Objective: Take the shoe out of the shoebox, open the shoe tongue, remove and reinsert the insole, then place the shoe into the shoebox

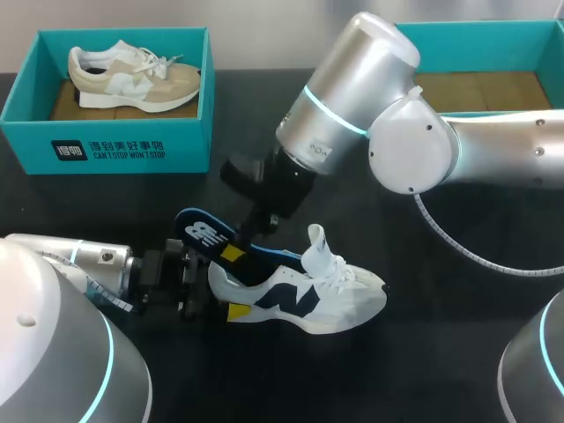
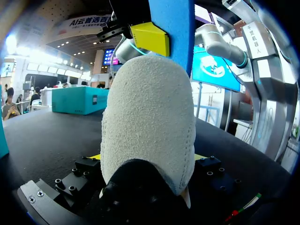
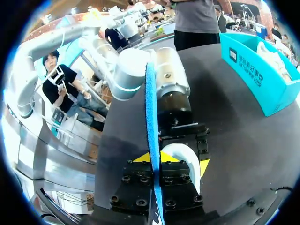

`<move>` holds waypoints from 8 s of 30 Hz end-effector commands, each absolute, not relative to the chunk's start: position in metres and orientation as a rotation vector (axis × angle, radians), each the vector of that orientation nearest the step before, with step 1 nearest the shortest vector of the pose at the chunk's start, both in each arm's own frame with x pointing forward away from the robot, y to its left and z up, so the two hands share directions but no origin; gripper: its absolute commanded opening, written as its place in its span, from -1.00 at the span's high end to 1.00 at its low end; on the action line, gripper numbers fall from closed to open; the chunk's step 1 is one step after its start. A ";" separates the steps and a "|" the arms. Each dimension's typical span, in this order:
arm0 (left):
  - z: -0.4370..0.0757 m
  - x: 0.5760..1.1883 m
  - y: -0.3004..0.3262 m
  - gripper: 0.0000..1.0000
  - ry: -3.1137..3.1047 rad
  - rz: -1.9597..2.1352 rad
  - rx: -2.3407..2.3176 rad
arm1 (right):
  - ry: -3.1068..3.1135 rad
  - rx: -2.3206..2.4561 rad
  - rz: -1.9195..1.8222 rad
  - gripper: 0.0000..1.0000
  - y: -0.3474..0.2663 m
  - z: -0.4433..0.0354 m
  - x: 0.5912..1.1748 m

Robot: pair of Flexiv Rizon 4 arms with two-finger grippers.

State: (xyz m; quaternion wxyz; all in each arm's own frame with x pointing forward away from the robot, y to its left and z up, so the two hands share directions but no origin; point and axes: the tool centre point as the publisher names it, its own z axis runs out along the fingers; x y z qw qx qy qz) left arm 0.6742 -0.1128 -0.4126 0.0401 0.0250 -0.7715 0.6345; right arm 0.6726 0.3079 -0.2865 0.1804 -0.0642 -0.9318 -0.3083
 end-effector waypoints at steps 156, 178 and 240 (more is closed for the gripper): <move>-0.415 0.675 -0.112 1.00 -2.365 1.944 0.079 | -2.026 -0.596 -1.816 1.00 0.134 -0.042 0.586; -0.409 0.670 -0.079 -1.00 -2.401 1.930 0.098 | -2.026 -0.596 -1.816 1.00 0.134 -0.042 0.586; -0.393 0.672 -0.040 -1.00 -2.955 1.073 -0.002 | -2.026 -0.596 -1.816 1.00 0.134 -0.042 0.586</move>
